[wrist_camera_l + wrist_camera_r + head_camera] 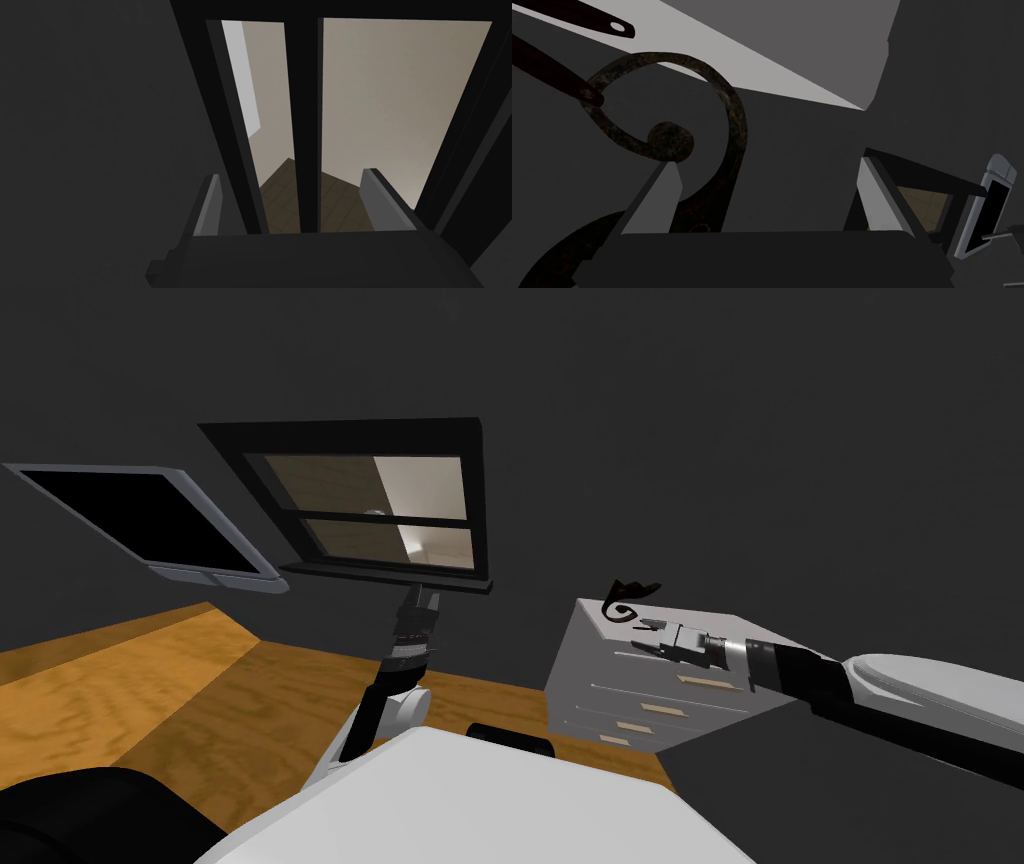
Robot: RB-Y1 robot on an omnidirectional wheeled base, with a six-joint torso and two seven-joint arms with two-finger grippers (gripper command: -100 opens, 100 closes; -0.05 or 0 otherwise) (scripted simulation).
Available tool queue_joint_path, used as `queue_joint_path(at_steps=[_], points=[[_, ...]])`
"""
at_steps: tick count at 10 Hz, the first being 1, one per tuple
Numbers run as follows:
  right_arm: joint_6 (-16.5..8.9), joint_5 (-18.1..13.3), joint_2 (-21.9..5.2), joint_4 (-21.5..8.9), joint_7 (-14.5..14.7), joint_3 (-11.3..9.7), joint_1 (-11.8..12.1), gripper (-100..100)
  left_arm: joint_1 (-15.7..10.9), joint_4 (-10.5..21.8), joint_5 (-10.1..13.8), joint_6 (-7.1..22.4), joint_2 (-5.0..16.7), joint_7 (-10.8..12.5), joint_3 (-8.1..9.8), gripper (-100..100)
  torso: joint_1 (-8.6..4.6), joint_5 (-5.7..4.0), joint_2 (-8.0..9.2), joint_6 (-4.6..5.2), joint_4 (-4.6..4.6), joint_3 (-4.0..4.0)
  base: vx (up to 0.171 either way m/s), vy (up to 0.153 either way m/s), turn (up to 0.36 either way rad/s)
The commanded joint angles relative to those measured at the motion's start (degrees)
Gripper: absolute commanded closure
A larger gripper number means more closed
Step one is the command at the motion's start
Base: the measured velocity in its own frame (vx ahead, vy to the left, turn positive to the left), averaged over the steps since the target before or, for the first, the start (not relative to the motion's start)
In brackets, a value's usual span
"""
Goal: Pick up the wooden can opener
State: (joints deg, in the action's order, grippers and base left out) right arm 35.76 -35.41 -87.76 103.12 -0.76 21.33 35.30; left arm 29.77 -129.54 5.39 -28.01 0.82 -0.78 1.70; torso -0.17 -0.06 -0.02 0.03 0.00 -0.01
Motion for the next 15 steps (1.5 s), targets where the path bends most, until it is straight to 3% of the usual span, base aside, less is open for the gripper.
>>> queue_joint_path(at_steps=[1,4,5,14,15], points=[[0.43,-1.84,-2.86,-0.99,-0.36,0.67,0.61,-100,0.00,0.00,0.00,0.00,0.00,0.00,0.00,0,0.00,0.00,0.00,0.00,0.00,0.00,0.014,-0.068,0.065],[0.80,-3.43,-8.02,-1.79,-0.64,1.17,1.15,-100,0.00,0.00,0.00,0.00,0.00,0.00,0.00,0,-0.12,-0.03,0.00,0.00,0.00,0.00,0.006,-0.068,0.040],[0.80,-3.43,-8.58,-1.79,-0.64,1.17,1.15,-100,0.00,0.00,0.00,0.00,0.00,0.00,0.00,0,-0.06,-0.03,0.00,0.00,0.00,0.00,0.002,-0.018,0.003],[2.42,-10.38,-23.90,-4.95,-1.94,2.95,3.81,-100,0.00,0.00,0.00,0.00,0.00,0.00,0.00,0,-0.02,-0.03,0.00,0.02,0.00,0.00,0.005,-0.058,0.037],[2.42,-10.38,-24.54,-4.95,-1.94,2.95,3.81,-100,0.00,0.00,0.00,0.00,0.00,0.00,0.00,0,-0.03,-0.02,-0.01,0.01,0.00,0.00,0.004,-0.047,0.028]])
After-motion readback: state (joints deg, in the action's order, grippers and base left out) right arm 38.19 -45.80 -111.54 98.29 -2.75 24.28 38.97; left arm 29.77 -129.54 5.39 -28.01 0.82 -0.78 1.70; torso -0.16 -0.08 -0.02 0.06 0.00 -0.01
